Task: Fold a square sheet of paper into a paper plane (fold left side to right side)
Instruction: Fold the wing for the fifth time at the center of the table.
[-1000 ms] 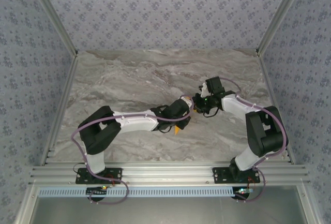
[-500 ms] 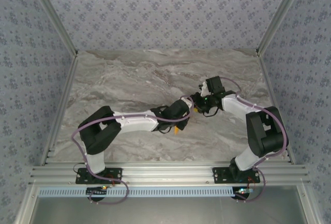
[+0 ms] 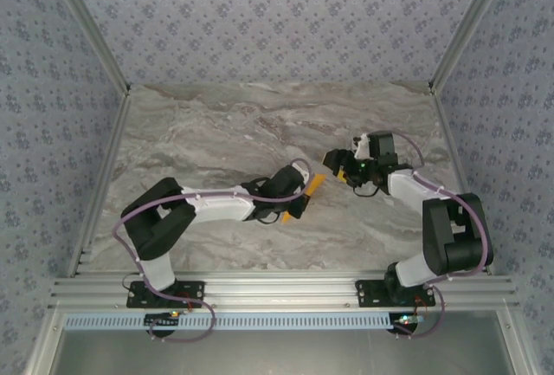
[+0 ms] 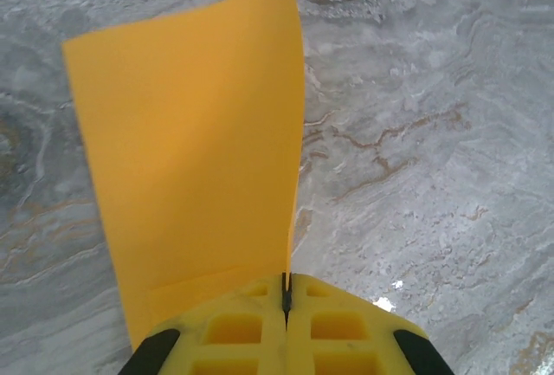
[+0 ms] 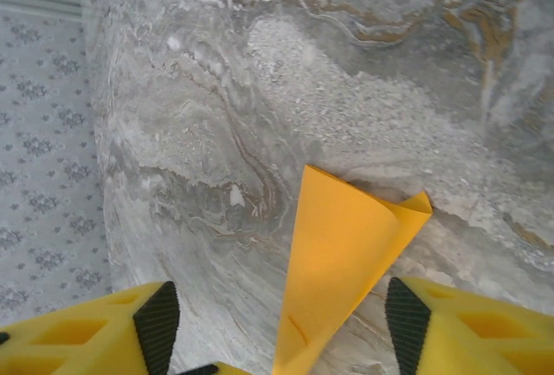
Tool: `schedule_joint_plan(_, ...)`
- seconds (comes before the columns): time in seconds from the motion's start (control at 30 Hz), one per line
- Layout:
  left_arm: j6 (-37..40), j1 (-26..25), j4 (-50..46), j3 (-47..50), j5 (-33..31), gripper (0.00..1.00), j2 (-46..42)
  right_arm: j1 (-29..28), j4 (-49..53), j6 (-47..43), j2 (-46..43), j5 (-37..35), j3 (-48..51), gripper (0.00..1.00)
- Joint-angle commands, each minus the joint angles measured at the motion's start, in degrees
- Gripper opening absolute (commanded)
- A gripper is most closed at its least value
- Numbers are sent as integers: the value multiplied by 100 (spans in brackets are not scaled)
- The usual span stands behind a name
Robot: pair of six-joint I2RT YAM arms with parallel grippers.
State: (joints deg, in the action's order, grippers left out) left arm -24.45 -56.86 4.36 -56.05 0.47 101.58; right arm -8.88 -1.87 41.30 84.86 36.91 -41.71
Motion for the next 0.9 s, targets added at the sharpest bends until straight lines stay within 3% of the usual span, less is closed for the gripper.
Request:
schedule_joint_plan(0.0, -378, 145, 611, 190, 510, 1, -320, 81, -426, 106, 66, 77, 67, 62)
schedule_joint_plan(0.17, -524, 245, 870, 300, 797, 0, -408, 73, -546, 144, 154, 39, 195, 62)
schedule_joint_plan(0.3, -682, 318, 1020, 279, 1049, 0, -359, -51, -817, 297, 348, 157, 216, 71)
schedule_joint_plan(0.53, -989, 472, 1217, 297, 1371, 0, -192, -347, -947, 422, 700, 52, 66, 76)
schedule_joint_plan(0.87, -1083, 540, 1282, 259, 1544, 0, -27, -599, -1133, 432, 1124, 62, -175, 77)
